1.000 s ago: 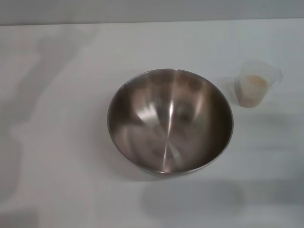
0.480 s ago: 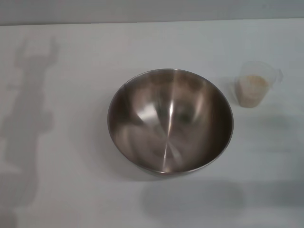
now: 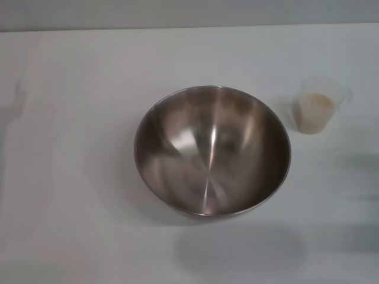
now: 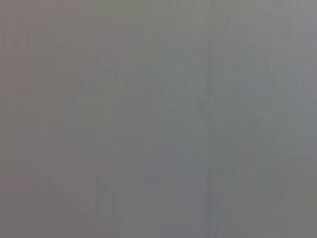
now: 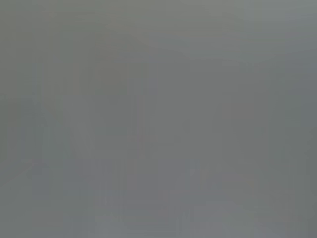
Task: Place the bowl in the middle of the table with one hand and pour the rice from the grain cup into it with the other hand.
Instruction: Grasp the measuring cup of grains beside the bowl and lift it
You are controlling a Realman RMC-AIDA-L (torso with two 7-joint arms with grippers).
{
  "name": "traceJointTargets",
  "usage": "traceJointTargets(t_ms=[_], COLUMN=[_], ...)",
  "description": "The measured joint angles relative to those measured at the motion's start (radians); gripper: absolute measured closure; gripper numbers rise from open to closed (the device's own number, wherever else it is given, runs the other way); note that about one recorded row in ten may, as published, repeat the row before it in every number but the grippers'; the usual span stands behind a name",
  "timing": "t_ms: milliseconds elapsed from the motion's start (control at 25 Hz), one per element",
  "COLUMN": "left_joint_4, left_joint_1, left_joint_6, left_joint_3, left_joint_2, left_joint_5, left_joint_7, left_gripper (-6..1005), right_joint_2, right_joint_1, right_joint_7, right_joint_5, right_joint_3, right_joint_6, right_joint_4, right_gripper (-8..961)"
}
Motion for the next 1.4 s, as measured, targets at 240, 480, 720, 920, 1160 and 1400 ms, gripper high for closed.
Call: traceJointTargets(t_ms=[240,480,720,920,1160,1400], left_joint_4=[0.022,0.024,0.025,0.027,0.027,0.027], left_joint_1=[-0.014,-0.02,-0.028,-0.031,-0.031,-0.031], left_joint_6=[-0.009,-0.016,-0.013,-0.006,-0.002,0.002], left_joint_3=[0.004,0.001,0.0,0.0,0.001,0.001], left_joint_2=[-0.001,0.0,0.001,0.001,0.001,0.001], left_joint_5=[-0.006,-0.009,-0.008,-0.008,-0.008,-0.007], left_joint_7=[-0.001,0.003,0.009,0.01,0.01,0.011], left_gripper=[195,198,199,199,199,199], right_joint_2=[0.003,0.004,0.005,0.005,0.006,0.006], right_joint_1=[0.041,0.074,0.117,0.141,0.147,0.163], right_joint_7=[-0.032,-0.062,-0.063,-0.063,-0.063,-0.063], right_joint_5=[-0.01,-0.011,-0.022,-0.023,-0.023,-0.023], right_joint_3=[-0.002,-0.046,-0.064,-0.069,-0.083,-0.085], right_joint_6=[0.096,0.151,0.231,0.271,0.274,0.309], right_joint_4=[0.016,0.04,0.048,0.049,0.051,0.051], right_gripper=[293,291,291,292,292,292])
